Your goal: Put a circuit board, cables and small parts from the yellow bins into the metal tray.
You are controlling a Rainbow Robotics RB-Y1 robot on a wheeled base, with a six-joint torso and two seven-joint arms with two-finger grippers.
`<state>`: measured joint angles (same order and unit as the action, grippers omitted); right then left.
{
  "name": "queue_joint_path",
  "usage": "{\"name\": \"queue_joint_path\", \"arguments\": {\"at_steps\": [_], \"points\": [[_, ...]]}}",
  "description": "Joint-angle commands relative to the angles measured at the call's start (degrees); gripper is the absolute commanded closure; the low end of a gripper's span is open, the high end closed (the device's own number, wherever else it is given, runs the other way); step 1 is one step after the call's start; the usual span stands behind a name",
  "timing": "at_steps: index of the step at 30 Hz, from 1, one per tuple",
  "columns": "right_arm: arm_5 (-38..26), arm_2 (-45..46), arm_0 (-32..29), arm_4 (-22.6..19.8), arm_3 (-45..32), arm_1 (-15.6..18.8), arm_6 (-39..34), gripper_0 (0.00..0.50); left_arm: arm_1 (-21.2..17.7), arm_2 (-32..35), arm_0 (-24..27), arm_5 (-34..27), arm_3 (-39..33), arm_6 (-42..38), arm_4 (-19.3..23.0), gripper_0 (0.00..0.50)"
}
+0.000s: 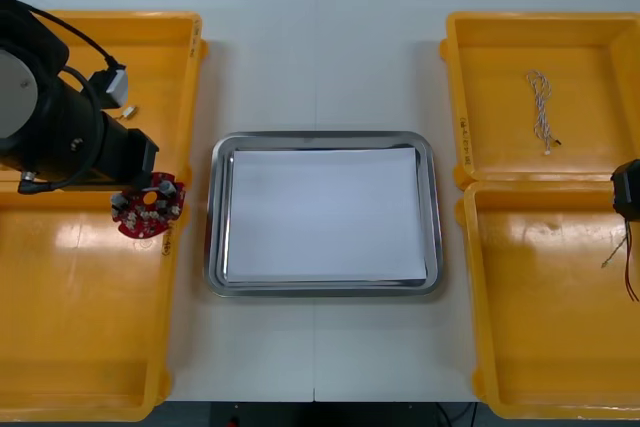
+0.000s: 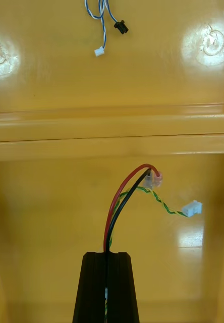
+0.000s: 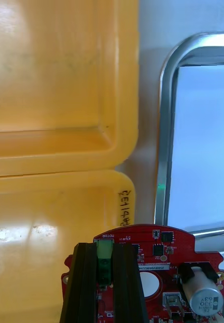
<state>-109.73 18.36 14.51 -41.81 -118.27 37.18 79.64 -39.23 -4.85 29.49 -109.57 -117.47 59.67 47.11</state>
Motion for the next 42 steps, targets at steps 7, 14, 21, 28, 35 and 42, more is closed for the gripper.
{"name": "queue_joint_path", "arguments": {"at_steps": [7,14,21,28,35,42], "points": [[-0.27,1.68,2.19,-12.5,-2.05,10.37,0.52,0.5,0.65,-10.53,7.42,-0.43,-2.07,-6.14,0.61,0.5],[-0.27,0.8,4.57,-21.64,-2.05,15.46,0.52,0.5,2.58,-17.21,9.01,-0.43,-2.07,-7.72,-2.64,0.5],[-0.27,-0.78,6.85,-28.32,-2.05,19.33,0.78,0.5,4.78,-22.57,9.09,3.4,-2.07,-9.04,-6.68,0.5],[-0.27,-5.18,9.49,-29.47,-4.42,19.77,1.58,0.5,6.45,-26.97,9.09,7.71,-1.54,-9.48,-10.38,0.5],[-0.27,-13.18,11.69,-25.6,-9.78,19.77,1.05,0.5,7.77,-30.57,9.01,12.81,1.8,-9.39,-13.98,0.5],[-0.27,-21.35,15.11,-23.31,-11.37,19.77,0.52,0.5,8.21,-32.68,8.22,16.32,4.61,-9.31,-15.56,0.5]]}}
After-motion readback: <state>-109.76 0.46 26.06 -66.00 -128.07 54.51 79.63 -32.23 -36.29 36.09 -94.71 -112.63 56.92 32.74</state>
